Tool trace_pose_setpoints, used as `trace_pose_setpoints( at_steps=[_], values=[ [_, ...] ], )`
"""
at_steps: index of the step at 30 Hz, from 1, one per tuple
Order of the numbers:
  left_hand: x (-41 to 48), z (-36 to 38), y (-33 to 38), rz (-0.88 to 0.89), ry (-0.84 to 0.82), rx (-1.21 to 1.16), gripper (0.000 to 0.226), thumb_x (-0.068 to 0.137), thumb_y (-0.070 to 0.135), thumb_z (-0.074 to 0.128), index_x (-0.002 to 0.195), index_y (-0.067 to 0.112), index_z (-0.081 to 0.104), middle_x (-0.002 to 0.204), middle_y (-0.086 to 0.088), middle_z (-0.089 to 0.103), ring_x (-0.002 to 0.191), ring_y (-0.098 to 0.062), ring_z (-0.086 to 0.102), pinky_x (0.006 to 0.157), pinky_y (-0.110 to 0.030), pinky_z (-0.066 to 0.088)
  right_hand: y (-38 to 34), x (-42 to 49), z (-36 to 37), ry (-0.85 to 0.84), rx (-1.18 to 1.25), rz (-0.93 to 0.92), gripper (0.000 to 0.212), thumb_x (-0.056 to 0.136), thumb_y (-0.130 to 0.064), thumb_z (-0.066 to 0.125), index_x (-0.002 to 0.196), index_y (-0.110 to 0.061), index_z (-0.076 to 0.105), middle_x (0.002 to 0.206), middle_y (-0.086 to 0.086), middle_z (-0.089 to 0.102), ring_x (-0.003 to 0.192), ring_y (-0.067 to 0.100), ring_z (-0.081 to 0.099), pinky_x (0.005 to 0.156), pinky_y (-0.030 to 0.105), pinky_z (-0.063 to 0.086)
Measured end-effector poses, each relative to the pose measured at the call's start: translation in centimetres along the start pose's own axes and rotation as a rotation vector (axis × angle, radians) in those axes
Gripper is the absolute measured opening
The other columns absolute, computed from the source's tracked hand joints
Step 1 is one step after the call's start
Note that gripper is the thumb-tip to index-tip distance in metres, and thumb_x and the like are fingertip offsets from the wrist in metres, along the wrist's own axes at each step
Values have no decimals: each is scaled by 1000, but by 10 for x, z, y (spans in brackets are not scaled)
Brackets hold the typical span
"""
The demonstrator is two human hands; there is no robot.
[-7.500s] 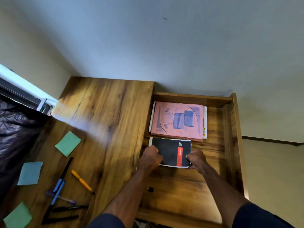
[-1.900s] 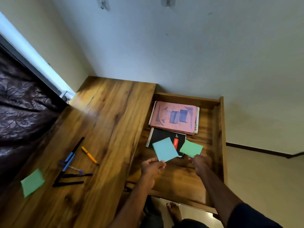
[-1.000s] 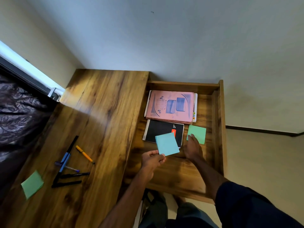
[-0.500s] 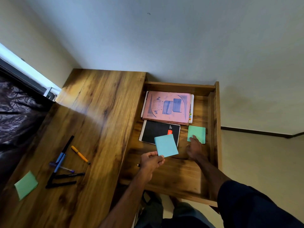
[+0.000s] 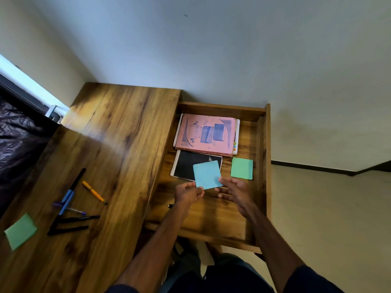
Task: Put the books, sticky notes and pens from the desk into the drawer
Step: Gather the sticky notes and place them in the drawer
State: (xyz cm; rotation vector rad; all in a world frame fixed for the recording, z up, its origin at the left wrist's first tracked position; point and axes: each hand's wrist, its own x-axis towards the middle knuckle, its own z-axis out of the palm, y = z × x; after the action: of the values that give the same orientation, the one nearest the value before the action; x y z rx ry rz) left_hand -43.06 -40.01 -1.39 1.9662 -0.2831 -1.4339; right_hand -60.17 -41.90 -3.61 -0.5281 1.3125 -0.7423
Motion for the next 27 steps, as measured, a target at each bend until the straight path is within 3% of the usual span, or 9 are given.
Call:
trace_pose_setpoints(
  at_steps=[5, 11, 15, 17, 20, 22, 25, 27],
  values=[
    [-4, 8, -8, 54, -41, 111, 43, 80, 3, 83, 119, 5, 64, 115, -13, 72, 91, -23, 75, 79, -36, 64, 16, -3, -7, 74, 0, 1, 32, 85, -17, 79, 113, -5, 68, 101, 10, 78, 88, 27, 76, 73, 36, 62],
    [-12, 3, -19, 97, -33, 184, 23, 88, 9, 76, 108, 5, 69, 92, -11, 73, 74, -17, 71, 62, -25, 62, 40, 2, -28, 397, 111, 169, 26, 90, -6, 72, 114, -1, 64, 91, 14, 75, 80, 25, 74, 74, 35, 61],
    [-17, -4, -24, 49, -91, 261, 10, 90, 9, 74, 99, 10, 71, 96, -11, 74, 82, -21, 74, 63, -25, 61, 54, 8, -35, 523, 84, 260, 20, 94, -2, 65, 112, 7, 63, 86, 14, 70, 62, 18, 64, 63, 27, 57],
    [-19, -6, -26, 35, -114, 271, 9, 89, 10, 75, 97, 11, 71, 96, -10, 74, 80, -20, 73, 60, -24, 60, 60, 14, -36, 540, 59, 289, 15, 95, -3, 64, 106, 6, 60, 90, 16, 69, 59, 16, 62, 60, 25, 55],
    [-19, -10, -29, 37, -121, 264, 12, 89, 10, 75, 100, 10, 71, 96, -8, 75, 81, -20, 74, 63, -25, 61, 69, 25, -38, 580, 29, 318, 23, 94, -11, 67, 107, 7, 60, 83, 12, 71, 60, 15, 66, 63, 28, 58],
    [-19, -13, -31, 46, -119, 270, 14, 90, 11, 74, 103, 10, 72, 98, -8, 75, 87, -22, 74, 66, -27, 61, 68, 27, -39, 625, 18, 326, 22, 92, -15, 70, 104, 2, 62, 81, 11, 72, 61, 14, 67, 55, 26, 56],
    [-18, -18, -34, 35, -127, 252, 16, 90, 10, 73, 106, 8, 72, 100, -9, 75, 87, -23, 75, 64, -27, 60, 75, 29, -36, 667, 19, 341, 23, 91, -20, 71, 102, -2, 61, 89, 10, 73, 60, 11, 63, 46, 22, 44],
    [-18, -20, -35, 30, -129, 242, 15, 91, 9, 73, 105, 8, 72, 101, -10, 75, 87, -23, 75, 65, -27, 60, 85, 26, -28, 636, 29, 350, 24, 90, -20, 67, 105, -2, 61, 95, 11, 72, 63, 13, 62, 47, 24, 46]
  ],
)
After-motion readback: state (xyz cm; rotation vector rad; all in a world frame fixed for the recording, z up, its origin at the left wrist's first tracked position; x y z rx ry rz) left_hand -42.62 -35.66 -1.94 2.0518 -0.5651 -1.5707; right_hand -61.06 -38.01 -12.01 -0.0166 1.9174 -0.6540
